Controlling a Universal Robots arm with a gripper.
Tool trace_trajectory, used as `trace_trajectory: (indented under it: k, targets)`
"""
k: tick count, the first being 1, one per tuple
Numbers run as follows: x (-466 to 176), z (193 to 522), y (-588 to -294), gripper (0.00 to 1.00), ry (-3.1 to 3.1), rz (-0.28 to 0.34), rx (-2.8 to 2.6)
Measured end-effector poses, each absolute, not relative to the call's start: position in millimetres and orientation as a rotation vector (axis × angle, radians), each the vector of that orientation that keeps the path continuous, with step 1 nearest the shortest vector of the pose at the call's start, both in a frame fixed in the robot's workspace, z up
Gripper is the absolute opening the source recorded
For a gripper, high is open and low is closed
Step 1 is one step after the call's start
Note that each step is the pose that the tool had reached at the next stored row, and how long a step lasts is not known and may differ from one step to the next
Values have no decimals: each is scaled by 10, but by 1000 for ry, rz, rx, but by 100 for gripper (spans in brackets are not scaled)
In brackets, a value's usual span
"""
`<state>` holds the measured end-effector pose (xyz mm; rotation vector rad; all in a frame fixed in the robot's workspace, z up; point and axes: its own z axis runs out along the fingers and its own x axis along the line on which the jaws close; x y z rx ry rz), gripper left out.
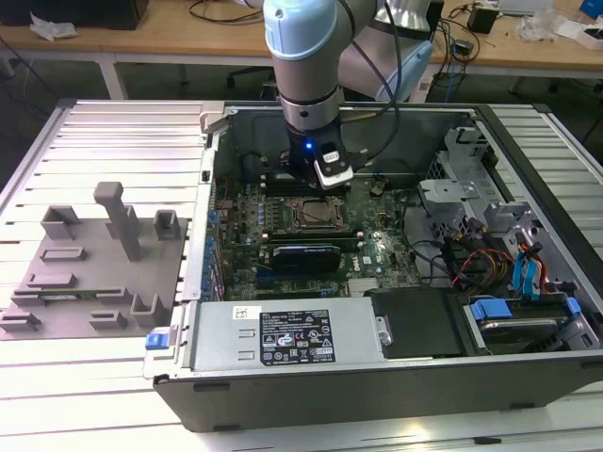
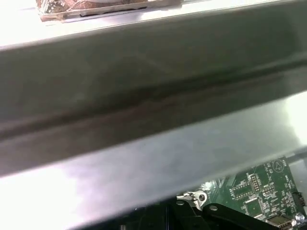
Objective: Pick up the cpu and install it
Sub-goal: 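Install the first cpu locking lever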
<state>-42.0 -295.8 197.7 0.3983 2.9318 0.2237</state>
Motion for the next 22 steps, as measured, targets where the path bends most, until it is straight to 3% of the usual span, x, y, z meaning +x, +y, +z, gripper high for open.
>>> trace_trajectory:
  k: [15,18,20,22]
  targets:
    - [-405,2175,-2957,11,2932,224,397]
    - [-406,2210,-2957,11,2932,170,392]
    - [-405,2213,-2957,11,2938,94,387]
    - [-406,2214,-2959,11,2943,55,384]
